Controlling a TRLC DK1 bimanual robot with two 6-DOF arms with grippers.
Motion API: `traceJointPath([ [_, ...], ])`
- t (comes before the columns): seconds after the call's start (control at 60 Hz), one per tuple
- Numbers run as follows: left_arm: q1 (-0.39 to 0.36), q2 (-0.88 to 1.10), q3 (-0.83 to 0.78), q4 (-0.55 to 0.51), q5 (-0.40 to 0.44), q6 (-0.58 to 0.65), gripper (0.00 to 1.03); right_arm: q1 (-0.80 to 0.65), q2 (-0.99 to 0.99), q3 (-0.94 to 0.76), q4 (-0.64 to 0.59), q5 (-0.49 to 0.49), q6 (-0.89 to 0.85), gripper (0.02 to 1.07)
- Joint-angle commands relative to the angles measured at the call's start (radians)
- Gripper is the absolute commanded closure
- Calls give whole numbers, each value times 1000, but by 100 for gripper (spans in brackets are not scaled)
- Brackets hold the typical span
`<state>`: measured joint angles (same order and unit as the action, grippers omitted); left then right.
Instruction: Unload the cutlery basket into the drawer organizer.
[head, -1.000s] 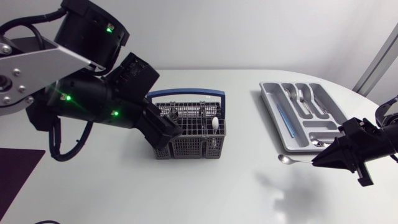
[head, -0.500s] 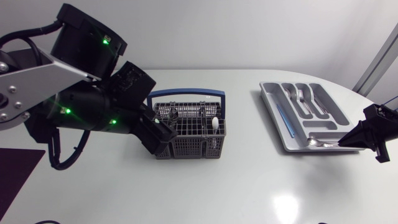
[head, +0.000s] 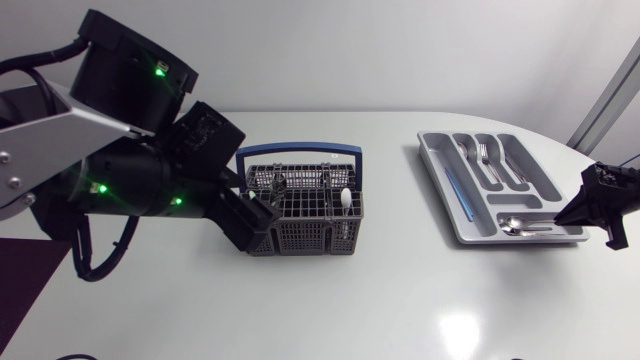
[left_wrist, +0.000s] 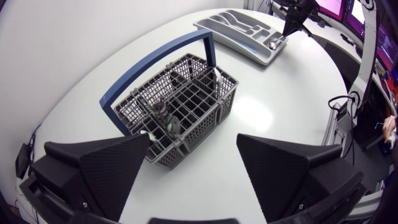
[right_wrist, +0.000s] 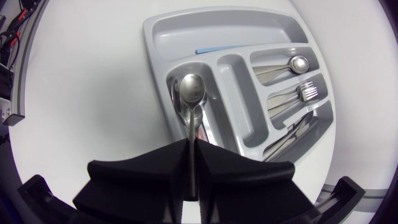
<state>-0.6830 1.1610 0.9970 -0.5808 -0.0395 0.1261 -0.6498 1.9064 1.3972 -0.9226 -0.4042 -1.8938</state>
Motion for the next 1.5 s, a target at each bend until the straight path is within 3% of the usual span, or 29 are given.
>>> traceJointPath([
  [0.0, -6, -23, -38, 10, -11, -23, 5, 18, 40, 10, 21, 13, -41, 101],
  [0.083, -4, -34, -51, 13, -16, -29, 5, 32, 51, 5, 45, 19, -41, 99],
  [0.317, 0, -67, -75, 18, -40, -31, 5, 49, 59, -6, 166, 25, -4, 61],
  [0.383, 5, -80, -80, 18, -49, -34, 5, 44, 48, -1, 169, 19, 4, 42],
  [0.417, 8, -89, -83, 19, -54, -34, 5, 39, 34, 3, 176, 5, 25, 27],
  [0.433, 10, -90, -83, 19, -56, -34, 5, 39, 33, 3, 176, 4, 27, 26],
  [0.45, 11, -96, -84, 21, -59, -37, 5, 35, 16, 0, 174, -7, 35, 16],
  [0.517, 20, -104, -89, 24, -63, -40, 5, 29, -24, -10, 174, -36, 75, 8],
  [0.717, 63, -104, -104, 25, -65, -59, 5, 52, -182, -118, 185, -131, 269, 7],
  [1.15, 122, -6, -12, -19, -59, -120, 5, 297, -509, -418, 347, -133, 811, 7],
  [1.25, 126, 58, 22, -59, -59, -131, 5, 389, -573, -454, 350, -90, 915, 7],
  [1.483, 146, 114, 45, -68, -62, -281, 4, 542, -676, -498, 360, 11, 1133, 9],
])
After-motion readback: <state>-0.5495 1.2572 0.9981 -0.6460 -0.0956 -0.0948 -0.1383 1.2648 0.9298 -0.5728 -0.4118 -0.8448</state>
